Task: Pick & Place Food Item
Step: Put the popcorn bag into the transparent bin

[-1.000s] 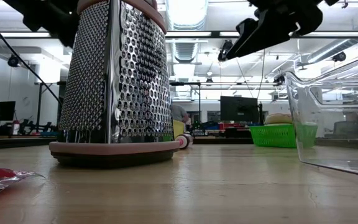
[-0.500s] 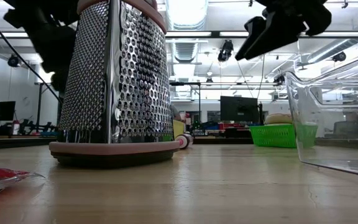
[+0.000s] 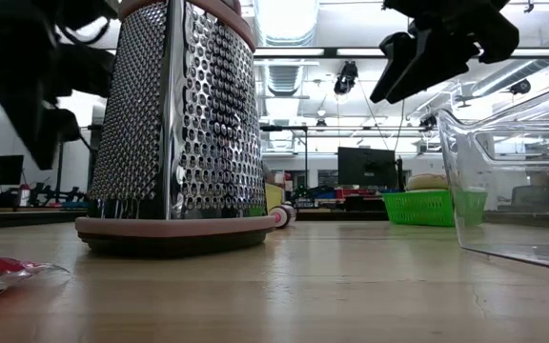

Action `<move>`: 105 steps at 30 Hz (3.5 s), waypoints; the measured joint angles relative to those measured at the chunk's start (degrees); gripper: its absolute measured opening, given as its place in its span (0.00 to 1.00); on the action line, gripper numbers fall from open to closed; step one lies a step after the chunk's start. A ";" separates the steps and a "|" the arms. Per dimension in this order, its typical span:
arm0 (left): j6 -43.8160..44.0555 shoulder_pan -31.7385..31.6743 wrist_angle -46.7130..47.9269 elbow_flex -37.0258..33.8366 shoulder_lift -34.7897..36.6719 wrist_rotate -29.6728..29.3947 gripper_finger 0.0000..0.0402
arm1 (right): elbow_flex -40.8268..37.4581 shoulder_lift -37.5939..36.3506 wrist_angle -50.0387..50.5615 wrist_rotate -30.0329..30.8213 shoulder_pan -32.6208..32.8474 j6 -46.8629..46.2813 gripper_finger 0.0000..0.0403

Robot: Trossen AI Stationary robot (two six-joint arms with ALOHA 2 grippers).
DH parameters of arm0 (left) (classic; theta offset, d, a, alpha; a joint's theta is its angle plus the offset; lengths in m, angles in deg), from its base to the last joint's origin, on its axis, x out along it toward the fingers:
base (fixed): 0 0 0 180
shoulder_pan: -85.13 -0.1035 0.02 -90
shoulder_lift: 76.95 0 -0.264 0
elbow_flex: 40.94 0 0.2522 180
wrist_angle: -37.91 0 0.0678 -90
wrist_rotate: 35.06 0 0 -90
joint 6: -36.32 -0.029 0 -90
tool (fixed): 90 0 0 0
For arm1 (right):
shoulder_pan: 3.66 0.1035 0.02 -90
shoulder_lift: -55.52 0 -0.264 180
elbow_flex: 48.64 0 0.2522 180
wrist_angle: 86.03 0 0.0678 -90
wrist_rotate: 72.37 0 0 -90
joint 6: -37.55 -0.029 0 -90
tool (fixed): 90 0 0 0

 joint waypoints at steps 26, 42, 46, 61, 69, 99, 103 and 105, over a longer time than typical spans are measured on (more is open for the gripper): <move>24.46 33.26 -39.04 1.07 -23.13 -3.23 0.69 | -0.07 0.01 0.23 10.32 5.91 -1.98 0.56; 28.07 34.25 -36.81 10.23 -37.51 -1.65 0.69 | -0.07 0.01 0.70 16.04 14.34 -7.88 0.56; 29.99 34.99 -37.04 10.98 -39.49 -1.53 0.69 | -0.07 0.01 1.19 16.57 15.78 -9.13 0.56; 30.64 35.57 -27.19 12.75 -40.63 -4.61 0.69 | -0.09 0.01 3.28 19.61 16.76 -10.79 0.56; 29.81 35.16 -13.03 12.68 -37.79 -10.14 0.62 | -0.09 0.01 3.17 19.77 16.76 -10.75 0.56; 34.35 36.15 -6.87 12.09 -27.84 -16.72 0.55 | -0.09 0.01 3.27 22.80 16.76 -11.75 0.56; 35.73 36.18 -6.86 12.75 -32.96 -13.24 0.55 | -0.09 0.01 3.41 25.67 16.76 -11.70 0.56; 35.80 36.17 -6.54 13.52 -34.88 -12.23 0.55 | -0.09 0.02 3.53 25.82 16.75 -11.56 0.56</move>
